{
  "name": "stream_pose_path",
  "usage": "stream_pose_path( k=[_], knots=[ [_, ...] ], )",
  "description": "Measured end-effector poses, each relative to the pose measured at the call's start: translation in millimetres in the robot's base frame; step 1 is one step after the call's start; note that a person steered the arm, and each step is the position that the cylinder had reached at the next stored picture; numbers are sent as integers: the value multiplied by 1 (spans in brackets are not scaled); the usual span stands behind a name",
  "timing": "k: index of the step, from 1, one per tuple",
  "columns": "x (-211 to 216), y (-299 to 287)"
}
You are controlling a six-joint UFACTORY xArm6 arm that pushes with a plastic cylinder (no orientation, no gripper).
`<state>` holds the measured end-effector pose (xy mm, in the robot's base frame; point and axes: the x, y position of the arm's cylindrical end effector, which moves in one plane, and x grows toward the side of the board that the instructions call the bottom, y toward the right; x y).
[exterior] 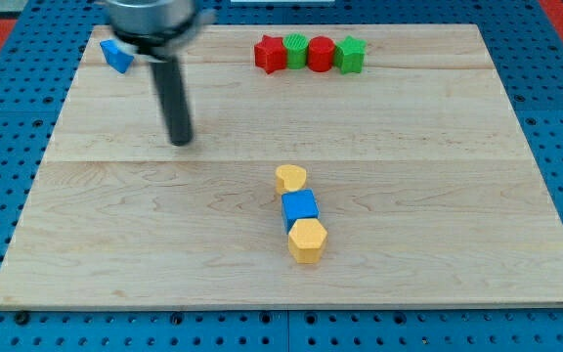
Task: Move the triangle to the right
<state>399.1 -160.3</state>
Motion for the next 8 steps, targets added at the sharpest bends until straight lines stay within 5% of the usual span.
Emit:
stream_pose_path(
  k=[2, 3, 5, 8],
  knots=[
    [-95, -129],
    [-129, -144],
    [-147, -78],
    [-147, -67]
  ],
)
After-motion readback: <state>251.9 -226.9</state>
